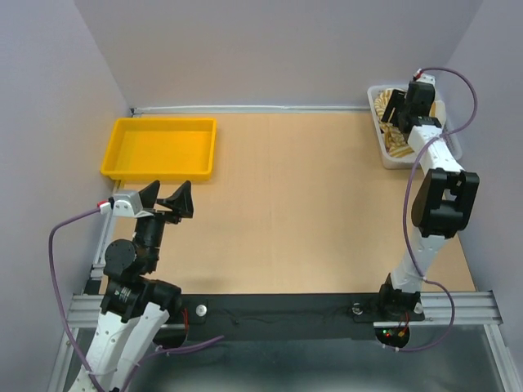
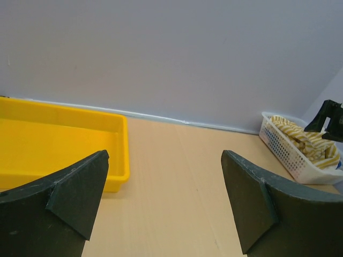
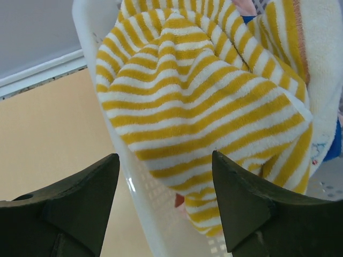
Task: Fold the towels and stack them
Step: Grab crumpled towel, then move the towel to the center of the board, then flatten out the crumpled towel
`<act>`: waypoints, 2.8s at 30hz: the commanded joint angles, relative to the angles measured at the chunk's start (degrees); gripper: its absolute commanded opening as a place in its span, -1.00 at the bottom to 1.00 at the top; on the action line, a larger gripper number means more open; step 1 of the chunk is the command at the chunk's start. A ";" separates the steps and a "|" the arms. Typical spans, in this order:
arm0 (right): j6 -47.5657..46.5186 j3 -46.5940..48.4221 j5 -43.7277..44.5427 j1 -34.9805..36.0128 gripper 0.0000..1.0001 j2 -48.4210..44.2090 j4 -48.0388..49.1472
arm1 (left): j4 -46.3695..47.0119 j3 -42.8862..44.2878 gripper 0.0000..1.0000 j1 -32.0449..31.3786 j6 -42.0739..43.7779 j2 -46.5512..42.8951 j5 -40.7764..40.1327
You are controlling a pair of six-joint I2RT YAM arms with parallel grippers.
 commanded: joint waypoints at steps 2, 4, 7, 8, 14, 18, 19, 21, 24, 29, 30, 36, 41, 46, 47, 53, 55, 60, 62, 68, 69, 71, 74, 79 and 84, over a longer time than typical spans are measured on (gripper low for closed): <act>0.36 6.02 -3.93 -1.23 0.49 5.08 1.48 | 2.53 -0.56 0.94 -0.41 1.26 0.56 -0.41; 0.36 6.55 -4.71 -1.58 0.48 7.19 1.39 | 2.44 -0.65 0.93 -0.41 1.27 0.91 -0.33; 0.62 7.26 -5.59 -2.11 0.29 8.78 1.39 | 2.53 -0.65 0.92 -0.41 1.27 1.26 -0.15; 0.53 7.35 -5.68 -2.20 0.20 9.31 1.39 | 2.44 -0.65 0.92 -0.32 1.35 1.35 -0.24; -0.44 8.75 -6.47 -2.38 -0.99 6.07 1.39 | 2.53 -0.83 0.89 -0.41 1.44 1.53 -0.15; -1.31 11.38 -8.23 -2.38 -0.99 1.24 1.48 | 2.62 -0.83 0.89 -0.41 1.35 1.35 -0.06; -1.31 12.61 -9.02 -2.38 -0.99 0.45 1.57 | 2.62 -0.83 0.89 -0.41 1.35 1.35 0.02; -1.23 17.09 -10.51 -2.29 -0.99 -1.58 1.48 | 2.44 -0.83 0.88 -0.41 1.18 1.53 0.11; -0.96 25.69 -13.14 -1.85 -0.99 -1.76 1.48 | 2.35 -0.74 0.88 -0.41 1.18 1.70 0.11; 0.96 39.15 -19.65 0.43 -0.99 -1.14 3.14 | 2.09 -0.56 0.88 -0.32 1.27 2.93 0.46; 2.10 40.91 -20.88 0.70 -0.99 -1.32 4.19 | 2.09 -0.56 0.88 -0.32 1.27 3.37 0.47; 8.61 39.26 -30.55 4.47 -0.99 -5.27 15.88 | 2.09 -0.39 0.88 0.12 1.09 4.25 1.43; 14.15 35.50 -39.07 10.18 -0.99 -8.60 19.06 | 2.27 -0.30 0.88 0.65 1.09 5.22 3.01; 15.29 10.65 -46.71 18.25 -0.99 -20.28 18.97 | 2.00 -0.21 0.88 1.18 1.09 5.31 3.28; 15.56 -0.10 -48.21 19.49 -0.99 -24.92 18.97 | 1.91 -0.12 0.88 1.18 1.09 5.13 3.19; 19.24 -34.88 -54.11 32.91 -0.99 -39.18 13.71 | 1.82 -0.12 0.88 1.44 1.09 4.78 2.75; 21.79 -47.16 -53.50 39.94 -0.99 -43.39 11.26 | 2.26 -0.21 0.88 1.53 1.00 5.13 3.45; 27.33 -60.06 -50.78 49.64 -0.40 -47.63 6.94 | 3.58 -0.21 0.88 1.61 0.65 6.97 6.35; 26.90 -59.98 -50.86 50.53 0.27 -49.56 2.74 | 3.67 0.14 0.88 1.61 0.04 8.29 7.40; 16.19 -46.29 -27.32 50.45 0.61 -51.78 -12.63 | 3.59 3.20 0.88 1.61 -3.48 15.93 16.26; 14.78 -44.44 -22.08 50.18 0.61 -50.81 -14.24 | 3.32 3.83 0.88 1.53 -3.57 17.60 17.50; 11.18 -39.95 -9.71 46.94 0.61 -48.36 -16.00 | 2.27 6.28 0.88 1.53 -4.36 23.65 19.26; 6.26 -35.46 -10.67 35.13 0.55 -42.12 -14.53 | -0.19 10.15 0.88 1.44 -4.88 32.18 18.49; 1.68 -28.08 -13.50 24.88 0.49 -26.92 -10.40 | -4.94 17.80 0.88 1.44 -5.15 47.47 12.18; 1.24 -16.49 -15.35 20.74 0.32 -12.85 -8.28 | -6.52 25.00 0.83 1.44 -4.98 59.43 7.23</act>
